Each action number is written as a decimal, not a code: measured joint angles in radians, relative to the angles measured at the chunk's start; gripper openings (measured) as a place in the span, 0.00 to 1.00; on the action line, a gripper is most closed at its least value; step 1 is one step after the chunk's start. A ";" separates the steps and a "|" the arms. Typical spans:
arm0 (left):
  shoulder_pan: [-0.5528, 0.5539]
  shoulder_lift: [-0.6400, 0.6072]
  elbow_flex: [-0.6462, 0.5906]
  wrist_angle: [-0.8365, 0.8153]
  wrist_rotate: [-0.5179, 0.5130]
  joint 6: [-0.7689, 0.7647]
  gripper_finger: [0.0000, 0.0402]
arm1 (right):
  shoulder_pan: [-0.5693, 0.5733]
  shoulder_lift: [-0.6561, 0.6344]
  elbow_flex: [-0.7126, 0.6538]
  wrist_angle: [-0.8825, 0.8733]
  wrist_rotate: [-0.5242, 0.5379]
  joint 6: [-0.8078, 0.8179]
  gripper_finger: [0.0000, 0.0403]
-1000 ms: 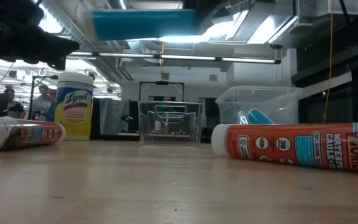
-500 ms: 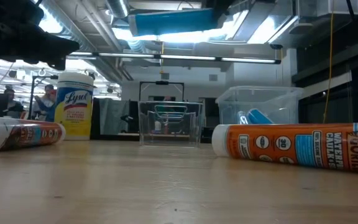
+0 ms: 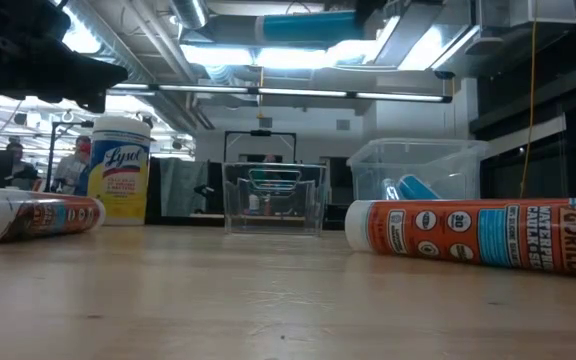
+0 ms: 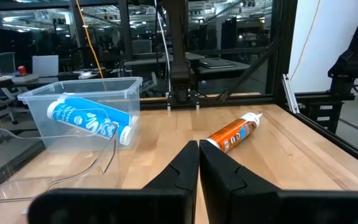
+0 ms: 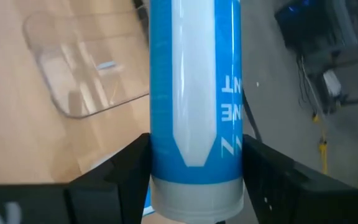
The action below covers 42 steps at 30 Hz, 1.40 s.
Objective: Pick & place silicon tubes, Sealant and Lysol wipes
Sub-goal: Put the blue sealant into the right transparent bin
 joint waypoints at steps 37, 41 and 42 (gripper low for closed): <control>0.000 0.000 0.000 0.000 0.000 0.000 0.03 | -0.200 -0.405 -1.115 0.505 -0.074 0.930 0.57; 0.000 0.000 0.000 0.000 0.000 0.000 0.02 | -0.200 -0.407 -1.189 0.591 -0.097 0.966 0.54; 0.000 0.000 0.000 0.000 0.000 0.000 0.02 | -0.200 -0.407 -1.202 0.609 -0.099 0.973 0.54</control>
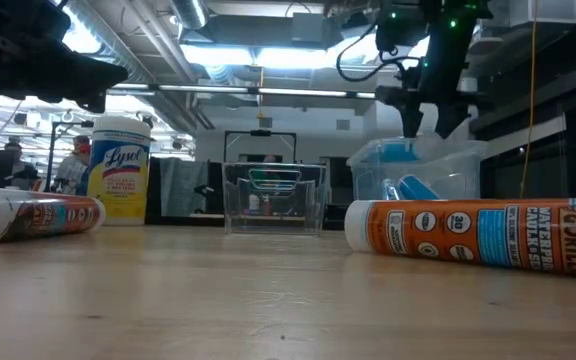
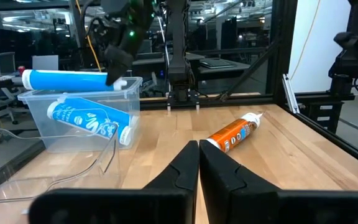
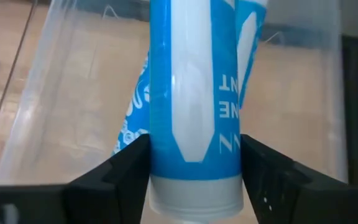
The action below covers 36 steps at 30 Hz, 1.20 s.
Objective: Pick & place silicon tubes, Sealant and Lysol wipes
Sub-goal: Put the blue sealant into the right transparent bin, then put the middle orange sealant into the left transparent bin
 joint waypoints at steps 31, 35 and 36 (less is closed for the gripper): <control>0.000 0.000 0.000 0.000 0.000 0.000 0.03 | 0.002 0.002 -0.053 0.053 -0.115 0.061 0.67; 0.000 0.000 0.000 0.000 0.000 0.000 0.03 | 0.013 0.002 -0.053 0.075 -0.114 0.053 0.67; 0.000 0.000 0.000 0.000 0.000 0.000 0.03 | 0.017 0.002 -0.053 0.085 -0.114 0.045 0.67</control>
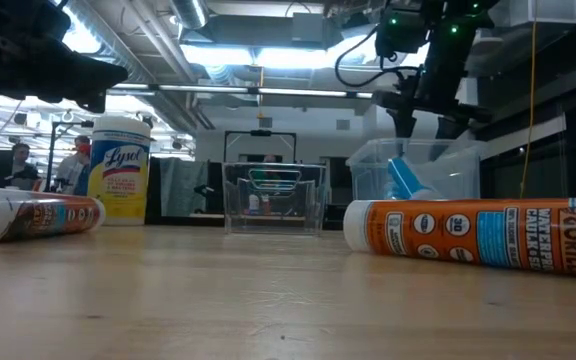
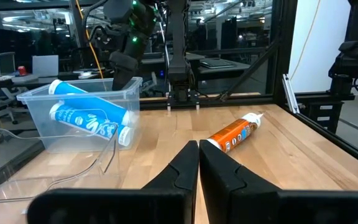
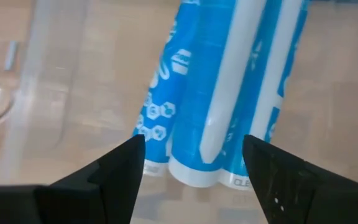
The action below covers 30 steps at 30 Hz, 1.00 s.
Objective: Pick & place silicon tubes, Sealant and Lysol wipes
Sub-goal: Put the middle orange sealant into the left transparent bin
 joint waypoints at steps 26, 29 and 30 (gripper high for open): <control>0.000 0.000 0.000 0.000 0.000 0.000 0.02 | 0.177 -0.086 0.000 0.314 0.103 -0.332 0.67; 0.000 0.000 0.000 0.000 0.000 0.000 0.02 | 0.206 -0.094 0.001 0.392 0.103 -0.429 0.67; 0.000 0.000 0.000 0.000 0.000 0.000 0.02 | 0.217 -0.094 0.002 0.421 0.103 -0.459 0.67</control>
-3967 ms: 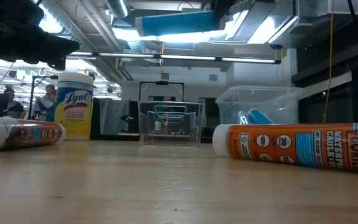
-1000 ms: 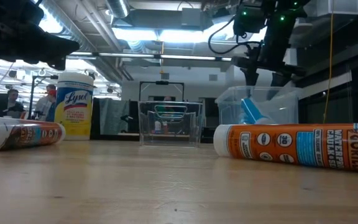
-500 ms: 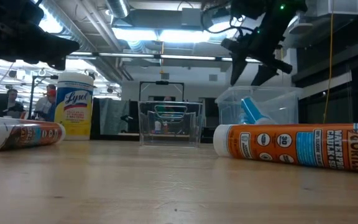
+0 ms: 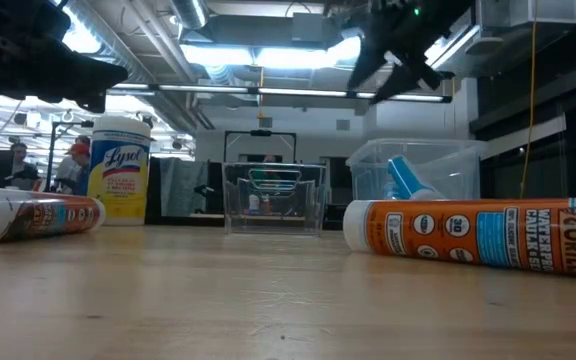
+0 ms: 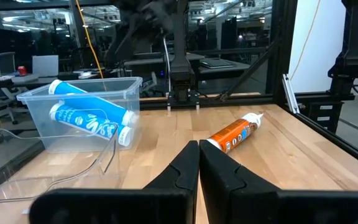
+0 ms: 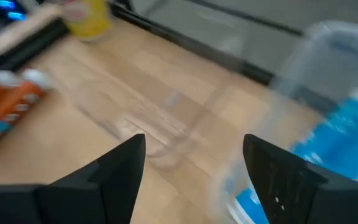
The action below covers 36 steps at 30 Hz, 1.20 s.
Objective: Pick & place silicon tubes, Sealant and Lysol wipes
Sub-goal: Put the middle orange sealant into the left transparent bin
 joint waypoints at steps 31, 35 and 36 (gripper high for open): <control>0.000 0.000 0.000 0.000 0.000 0.000 0.03 | 0.124 0.001 0.000 0.220 -0.113 -0.306 0.67; 0.000 0.000 0.000 0.000 0.000 0.000 0.02 | 0.124 0.001 0.000 0.220 -0.136 -0.308 0.67; 0.000 0.000 0.000 0.000 0.000 0.000 0.02 | 0.124 0.002 0.000 0.219 -0.141 -0.308 0.67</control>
